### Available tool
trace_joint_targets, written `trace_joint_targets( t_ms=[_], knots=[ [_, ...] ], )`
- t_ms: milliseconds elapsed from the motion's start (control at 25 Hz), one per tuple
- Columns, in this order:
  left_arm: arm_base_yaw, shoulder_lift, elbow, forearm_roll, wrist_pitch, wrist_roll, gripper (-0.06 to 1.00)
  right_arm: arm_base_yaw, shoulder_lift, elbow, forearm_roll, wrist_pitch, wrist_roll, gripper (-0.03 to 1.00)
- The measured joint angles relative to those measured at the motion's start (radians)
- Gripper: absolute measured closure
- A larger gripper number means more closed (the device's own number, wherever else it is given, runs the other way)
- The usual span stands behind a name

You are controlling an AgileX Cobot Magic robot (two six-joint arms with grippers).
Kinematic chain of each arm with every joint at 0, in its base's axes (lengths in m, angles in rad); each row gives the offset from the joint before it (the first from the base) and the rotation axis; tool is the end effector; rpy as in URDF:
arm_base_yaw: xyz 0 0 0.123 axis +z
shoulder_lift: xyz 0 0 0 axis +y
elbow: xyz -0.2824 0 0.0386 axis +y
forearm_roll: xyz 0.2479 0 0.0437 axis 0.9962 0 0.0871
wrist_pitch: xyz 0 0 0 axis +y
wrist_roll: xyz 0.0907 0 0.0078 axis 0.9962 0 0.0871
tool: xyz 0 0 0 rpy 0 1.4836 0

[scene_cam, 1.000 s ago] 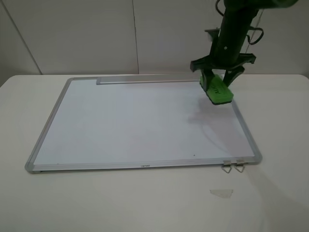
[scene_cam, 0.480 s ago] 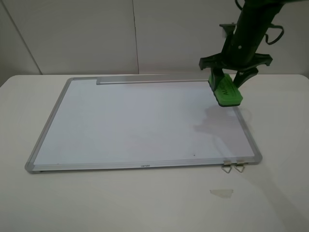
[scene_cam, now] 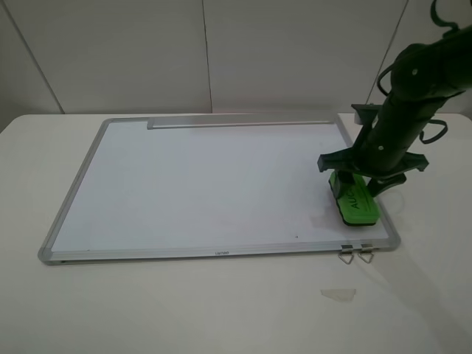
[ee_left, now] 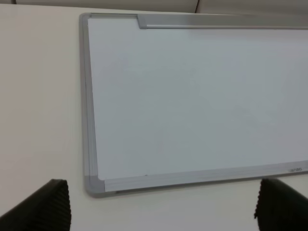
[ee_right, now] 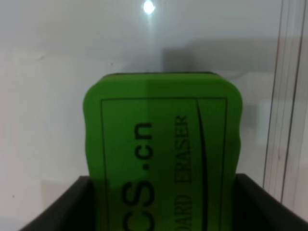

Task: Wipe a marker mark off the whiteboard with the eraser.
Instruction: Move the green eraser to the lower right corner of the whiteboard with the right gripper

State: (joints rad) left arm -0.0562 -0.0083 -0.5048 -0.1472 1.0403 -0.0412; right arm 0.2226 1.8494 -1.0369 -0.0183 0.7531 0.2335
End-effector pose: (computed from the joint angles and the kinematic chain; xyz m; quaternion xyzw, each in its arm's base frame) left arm -0.0070 -0.0112 0.2808 0.0089 0.8420 -0.0994 0.5301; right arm 0.3175 0.0707 0.1433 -0.0009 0.9989 0.0041 0.0465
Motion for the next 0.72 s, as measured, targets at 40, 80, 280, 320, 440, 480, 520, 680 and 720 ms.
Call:
trace_joint_targets(
  t_ms=[40,80,280,320,440,480,520,680,720],
  knots=[
    [0.000,0.000,0.000,0.000,0.000,0.000,0.16,0.000,0.001,0.013,0.000,-0.014,0.007,0.39],
    [0.000,0.000,0.000,0.000,0.000,0.000,0.16,0.000,0.004,0.022,0.000,-0.025,0.016,0.39],
    [0.000,0.000,0.000,0.000,0.000,0.000,0.16,0.000,0.040,0.042,0.001,-0.036,0.058,0.39],
    [0.000,0.000,0.000,0.000,0.000,0.000,0.16,0.000,0.043,0.042,0.000,-0.036,0.070,0.39],
    [0.000,0.000,0.000,0.000,0.000,0.000,0.16,0.000,0.046,0.042,-0.002,-0.036,0.082,0.39],
    [0.000,0.000,0.000,0.000,0.000,0.000,0.16,0.000,0.046,0.042,-0.002,-0.035,0.082,0.39],
    [0.000,0.000,0.000,0.000,0.000,0.000,0.16,0.000,0.043,0.042,-0.003,-0.035,0.082,0.38],
    [0.000,0.000,0.000,0.000,0.000,0.000,0.16,0.000,0.000,0.042,-0.003,-0.029,0.066,0.21],
    [0.000,0.000,0.000,0.000,0.000,0.000,0.16,0.000,-0.013,0.042,-0.003,-0.026,0.064,0.19]
  ],
)
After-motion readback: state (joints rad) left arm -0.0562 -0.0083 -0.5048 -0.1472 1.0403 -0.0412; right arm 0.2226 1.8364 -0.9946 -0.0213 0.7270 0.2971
